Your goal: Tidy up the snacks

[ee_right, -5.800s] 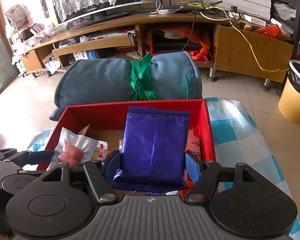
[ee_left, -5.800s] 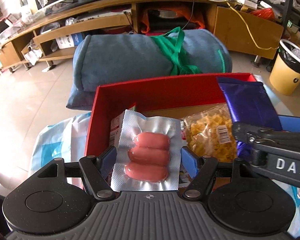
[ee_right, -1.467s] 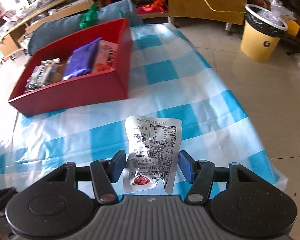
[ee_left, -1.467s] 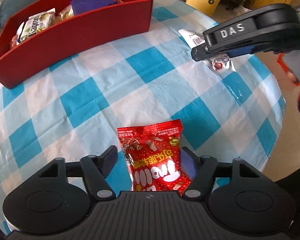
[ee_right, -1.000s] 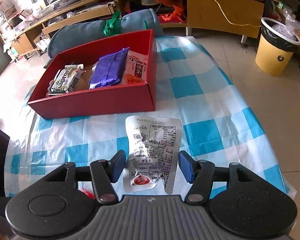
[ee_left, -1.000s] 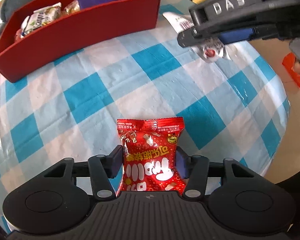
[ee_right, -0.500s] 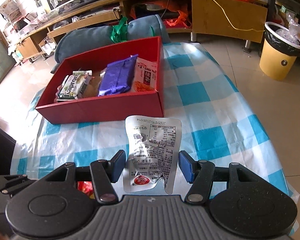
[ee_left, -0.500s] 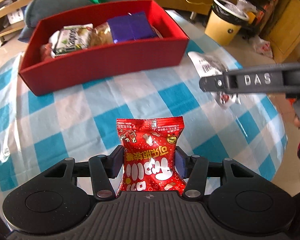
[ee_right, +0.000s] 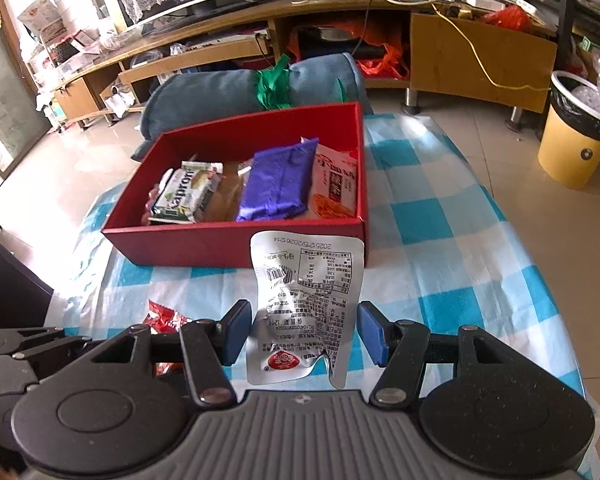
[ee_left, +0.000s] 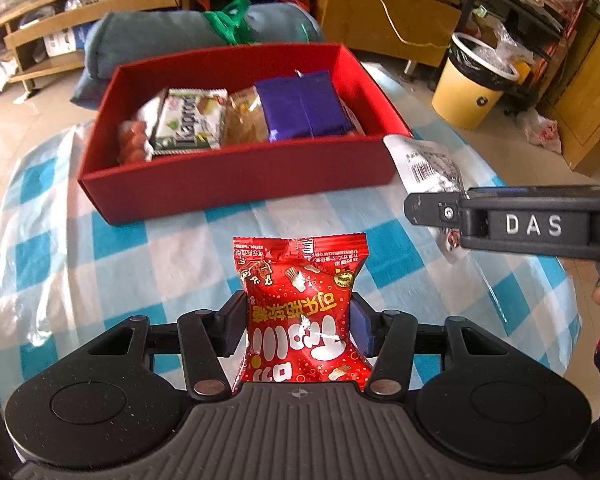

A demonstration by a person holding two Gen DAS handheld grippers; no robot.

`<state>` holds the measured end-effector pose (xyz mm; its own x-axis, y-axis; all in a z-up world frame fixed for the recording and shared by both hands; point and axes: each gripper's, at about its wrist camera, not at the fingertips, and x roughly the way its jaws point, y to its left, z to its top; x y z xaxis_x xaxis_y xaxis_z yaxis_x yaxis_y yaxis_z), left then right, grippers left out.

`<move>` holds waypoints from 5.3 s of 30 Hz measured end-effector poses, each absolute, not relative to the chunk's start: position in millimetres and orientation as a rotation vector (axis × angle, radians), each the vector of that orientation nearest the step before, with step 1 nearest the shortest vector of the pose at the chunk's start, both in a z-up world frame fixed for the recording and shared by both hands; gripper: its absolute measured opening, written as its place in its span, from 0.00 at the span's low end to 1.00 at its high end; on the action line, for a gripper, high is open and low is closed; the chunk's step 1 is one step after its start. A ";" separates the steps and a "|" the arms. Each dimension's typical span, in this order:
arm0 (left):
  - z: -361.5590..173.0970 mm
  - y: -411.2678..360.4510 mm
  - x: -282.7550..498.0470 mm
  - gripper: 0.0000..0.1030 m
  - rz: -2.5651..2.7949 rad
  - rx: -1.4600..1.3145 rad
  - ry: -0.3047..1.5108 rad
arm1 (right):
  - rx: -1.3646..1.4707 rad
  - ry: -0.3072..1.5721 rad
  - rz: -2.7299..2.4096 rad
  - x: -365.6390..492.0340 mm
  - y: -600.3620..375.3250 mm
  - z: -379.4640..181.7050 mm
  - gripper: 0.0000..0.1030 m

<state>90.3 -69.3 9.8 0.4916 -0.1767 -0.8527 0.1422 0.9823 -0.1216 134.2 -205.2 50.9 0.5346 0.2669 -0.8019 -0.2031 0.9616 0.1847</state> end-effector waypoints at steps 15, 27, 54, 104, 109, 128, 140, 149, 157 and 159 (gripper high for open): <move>26.8 -53.6 104.1 0.59 -0.137 -0.054 0.975 | 0.032 0.925 0.307 138.0 -187.2 61.6 0.52; 46.7 -48.6 124.4 0.59 -0.117 -0.052 0.914 | 0.058 0.864 0.318 155.8 -177.3 79.2 0.52; 63.7 -34.5 192.0 0.59 -0.004 -0.032 0.841 | 0.078 0.786 0.285 220.3 -165.3 96.2 0.52; 21.2 -36.3 230.2 0.68 0.086 0.043 0.949 | 0.019 0.978 0.238 270.8 -152.1 28.1 0.53; 22.6 -32.0 226.9 0.71 0.084 0.037 0.949 | 0.006 0.996 0.245 267.3 -150.7 28.5 0.57; 29.8 -25.6 191.0 0.81 0.071 0.025 0.932 | 0.020 0.987 0.214 231.1 -170.0 44.4 0.62; 28.2 -33.1 141.8 0.86 0.052 0.027 0.942 | 0.062 0.993 0.207 177.0 -178.6 45.5 0.63; 22.2 -34.4 109.2 0.88 0.037 0.014 0.953 | 0.094 0.993 0.198 134.1 -185.3 46.8 0.63; 20.5 -34.6 89.0 0.94 0.039 -0.002 0.953 | 0.096 1.008 0.190 111.3 -186.4 42.0 0.63; 20.6 -34.9 86.2 0.94 0.039 -0.003 0.950 | 0.099 1.010 0.187 108.1 -187.3 40.9 0.64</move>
